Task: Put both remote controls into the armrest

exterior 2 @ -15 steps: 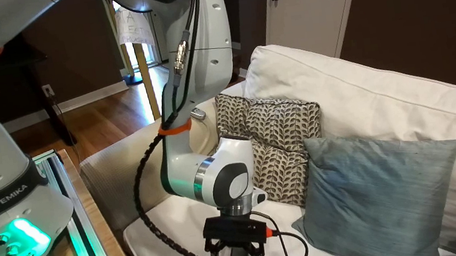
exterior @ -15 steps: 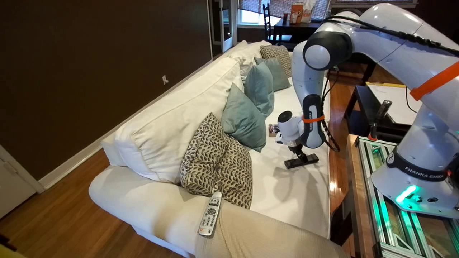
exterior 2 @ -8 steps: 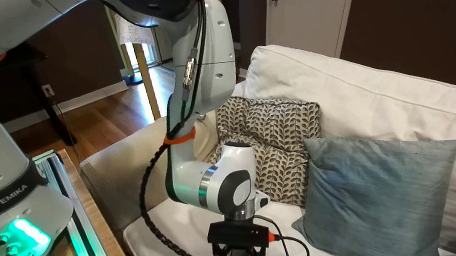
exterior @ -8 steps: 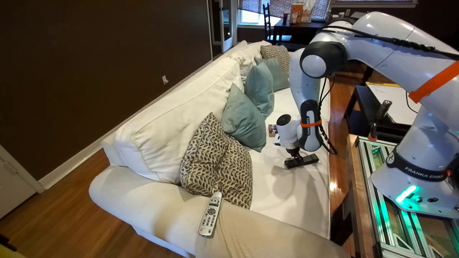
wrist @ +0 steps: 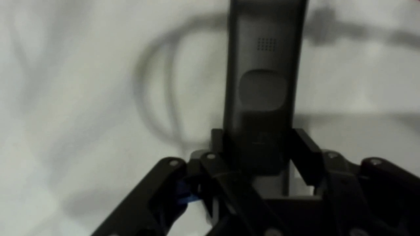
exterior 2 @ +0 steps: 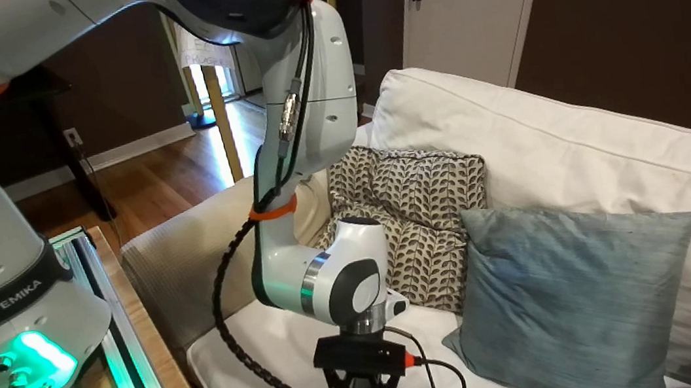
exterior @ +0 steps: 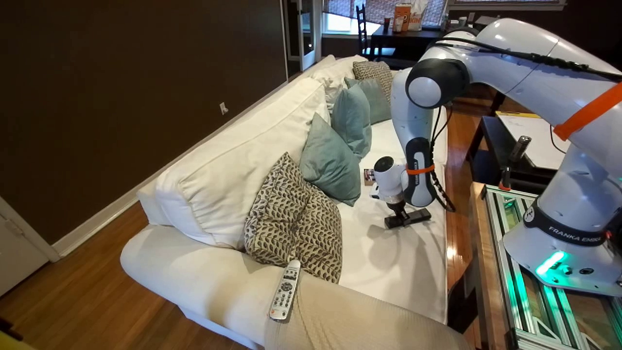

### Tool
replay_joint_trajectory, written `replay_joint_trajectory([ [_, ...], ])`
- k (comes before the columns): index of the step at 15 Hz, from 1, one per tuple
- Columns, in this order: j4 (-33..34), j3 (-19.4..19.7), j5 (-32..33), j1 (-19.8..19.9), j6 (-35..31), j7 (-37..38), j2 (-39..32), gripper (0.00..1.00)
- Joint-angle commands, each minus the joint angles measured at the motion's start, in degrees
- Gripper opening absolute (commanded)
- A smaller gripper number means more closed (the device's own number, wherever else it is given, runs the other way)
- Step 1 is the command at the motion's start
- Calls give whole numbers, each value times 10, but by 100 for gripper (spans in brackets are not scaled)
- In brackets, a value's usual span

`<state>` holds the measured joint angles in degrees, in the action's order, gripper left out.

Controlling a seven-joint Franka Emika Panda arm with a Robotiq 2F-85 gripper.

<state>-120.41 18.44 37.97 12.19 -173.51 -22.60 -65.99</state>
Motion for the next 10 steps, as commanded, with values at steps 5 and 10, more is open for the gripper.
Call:
replay_joint_trajectory([
  [5,-56,31,4,-107,-26,36,64,29],
  [10,-117,63,20,-244,-12,57,151,29],
])
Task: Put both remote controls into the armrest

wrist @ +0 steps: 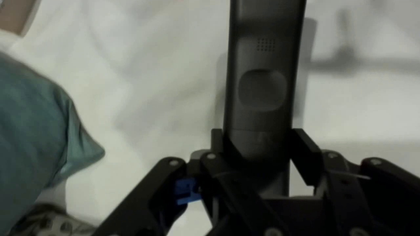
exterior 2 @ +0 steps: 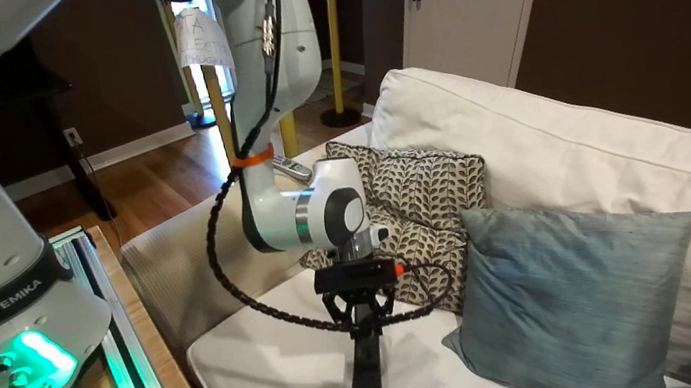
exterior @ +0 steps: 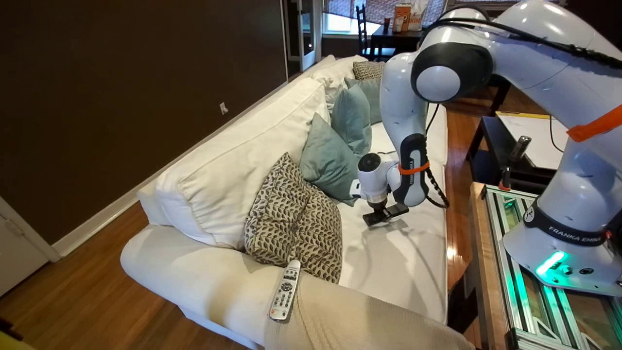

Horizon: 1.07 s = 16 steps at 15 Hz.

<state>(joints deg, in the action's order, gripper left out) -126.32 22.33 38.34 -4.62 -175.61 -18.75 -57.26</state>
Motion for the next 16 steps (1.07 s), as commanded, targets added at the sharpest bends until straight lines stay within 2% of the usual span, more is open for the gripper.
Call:
replay_joint_trajectory([
  [1,-64,27,22,-97,10,20,76,29],
  [4,-96,43,33,-171,8,11,118,29],
  [8,-134,54,56,-239,12,-2,174,29],
  [14,-144,34,89,-273,21,-66,245,29],
  [16,-139,11,88,-267,30,-101,265,29],
])
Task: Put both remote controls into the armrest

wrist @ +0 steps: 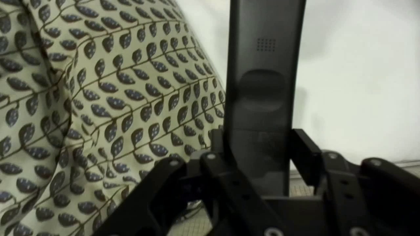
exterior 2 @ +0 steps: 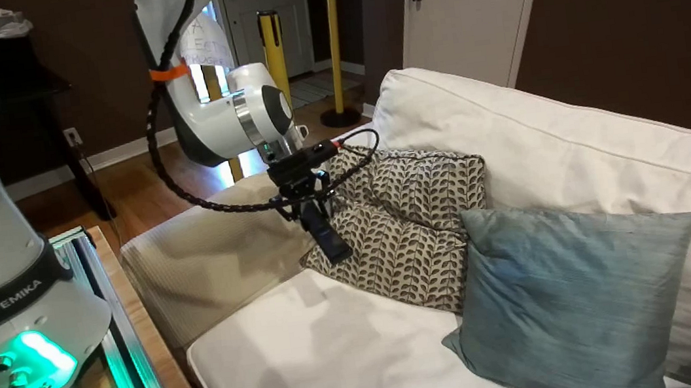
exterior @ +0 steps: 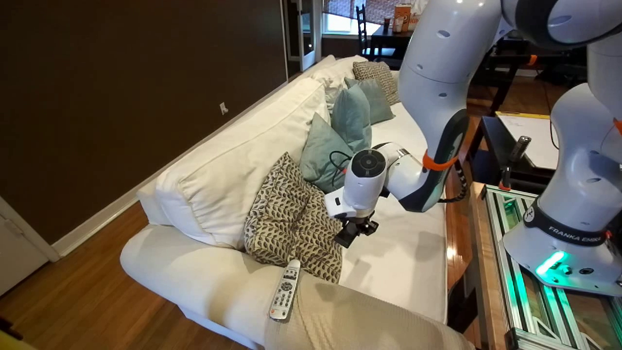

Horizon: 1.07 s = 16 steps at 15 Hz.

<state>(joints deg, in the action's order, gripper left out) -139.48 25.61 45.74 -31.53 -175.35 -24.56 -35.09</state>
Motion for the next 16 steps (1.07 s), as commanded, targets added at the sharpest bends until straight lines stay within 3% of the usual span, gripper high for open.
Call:
replay_joint_trajectory([
  [1,-4,-38,8,10,32,-63,52,29],
  [4,7,-105,-15,43,50,-133,69,29],
  [5,20,-164,32,102,66,-121,74,29],
  [7,36,-229,23,142,87,-149,71,29],
  [8,25,-174,8,92,63,-124,64,29],
  [9,30,-191,7,104,67,-127,65,54],
  [13,29,-182,7,101,67,-127,62,54],
  [14,29,-182,7,101,67,-127,62,29],
  [16,35,-179,21,82,65,-119,66,29],
])
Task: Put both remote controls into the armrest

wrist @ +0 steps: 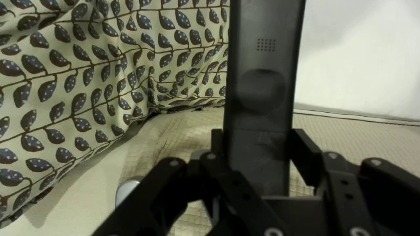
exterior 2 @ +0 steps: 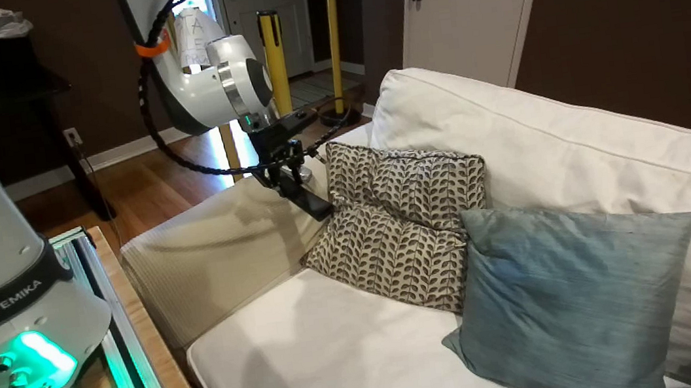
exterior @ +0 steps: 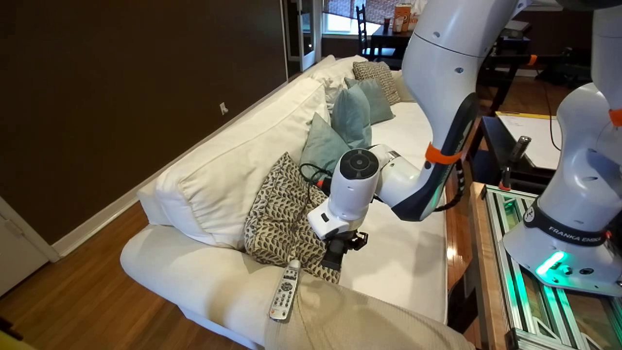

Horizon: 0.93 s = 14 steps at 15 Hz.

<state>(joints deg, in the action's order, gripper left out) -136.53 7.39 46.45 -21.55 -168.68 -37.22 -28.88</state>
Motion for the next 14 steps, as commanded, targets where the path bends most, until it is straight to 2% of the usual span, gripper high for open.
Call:
replay_joint_trajectory([
  [1,8,4,20,-29,0,10,8,29],
  [5,28,-12,16,-56,-4,3,7,29],
  [8,39,-62,-21,-33,-19,-25,-8,29],
  [9,46,-117,-2,17,-5,-15,-12,29],
  [10,50,-132,-5,24,-5,-18,-19,29],
  [12,56,-183,-27,64,4,-37,-35,29],
  [14,66,-207,-36,85,8,-42,-51,29],
])
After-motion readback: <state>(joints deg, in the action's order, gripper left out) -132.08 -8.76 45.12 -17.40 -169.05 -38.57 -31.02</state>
